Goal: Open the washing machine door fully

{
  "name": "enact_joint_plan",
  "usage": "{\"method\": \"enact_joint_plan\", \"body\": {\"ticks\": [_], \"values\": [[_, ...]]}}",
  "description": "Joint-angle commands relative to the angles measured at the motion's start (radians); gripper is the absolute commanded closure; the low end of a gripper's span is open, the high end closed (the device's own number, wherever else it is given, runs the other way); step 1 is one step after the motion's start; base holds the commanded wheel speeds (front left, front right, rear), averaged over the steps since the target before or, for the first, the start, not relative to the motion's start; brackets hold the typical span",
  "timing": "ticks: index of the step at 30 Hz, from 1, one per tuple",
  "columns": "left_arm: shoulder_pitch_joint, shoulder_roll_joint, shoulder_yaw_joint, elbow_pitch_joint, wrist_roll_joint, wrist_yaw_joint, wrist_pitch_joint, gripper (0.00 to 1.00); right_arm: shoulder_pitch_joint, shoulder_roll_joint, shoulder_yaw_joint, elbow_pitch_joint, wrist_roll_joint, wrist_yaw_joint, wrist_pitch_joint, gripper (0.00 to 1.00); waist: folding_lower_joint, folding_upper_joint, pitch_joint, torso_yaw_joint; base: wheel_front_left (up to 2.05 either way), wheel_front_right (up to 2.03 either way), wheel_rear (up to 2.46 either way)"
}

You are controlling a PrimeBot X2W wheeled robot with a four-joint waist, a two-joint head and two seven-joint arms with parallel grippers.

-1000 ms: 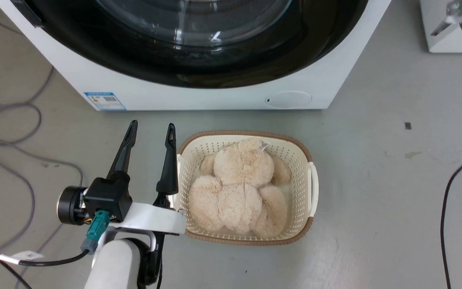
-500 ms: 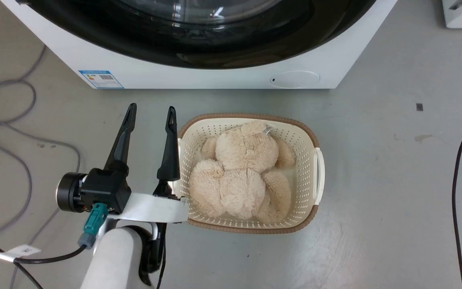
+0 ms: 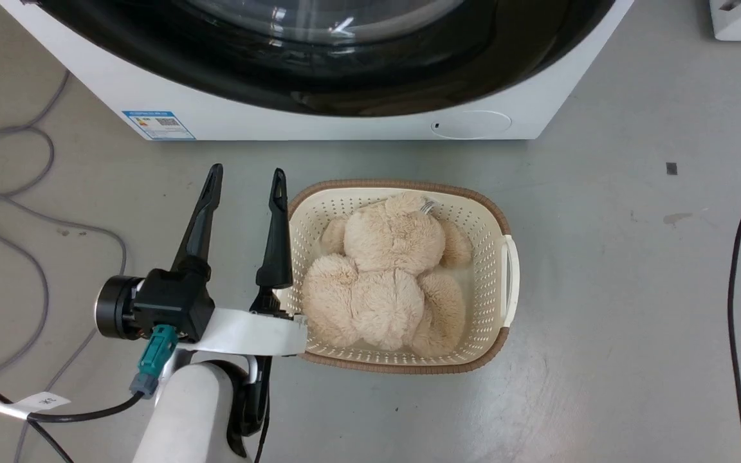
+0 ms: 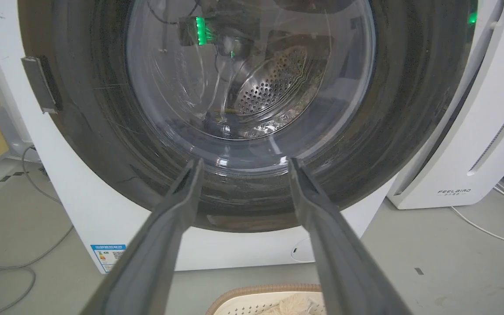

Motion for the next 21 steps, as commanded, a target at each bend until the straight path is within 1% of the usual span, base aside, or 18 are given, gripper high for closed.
{"method": "enact_joint_plan", "body": {"ticks": [1,12,21], "values": [[-0.012,0.001,0.001,0.004,-0.008,0.005,-0.006,0.00,0.035,0.022,0.009,-0.014,-0.004,0.001,0.012,1.00,-0.0001,0.0000,-0.003,0.000,0.00,0.00,0.00],[0.015,0.001,0.002,0.029,-0.007,0.003,-0.006,0.00,0.159,0.028,0.034,-0.086,-0.008,0.001,0.049,1.00,-0.0001,0.0000,-0.068,0.000,0.00,0.00,0.00],[0.073,0.001,0.011,0.062,0.002,-0.002,-0.006,0.00,0.315,0.017,0.066,-0.201,0.003,0.001,0.093,1.00,-0.0001,0.0000,-0.163,0.003,0.00,0.00,0.00]]}}
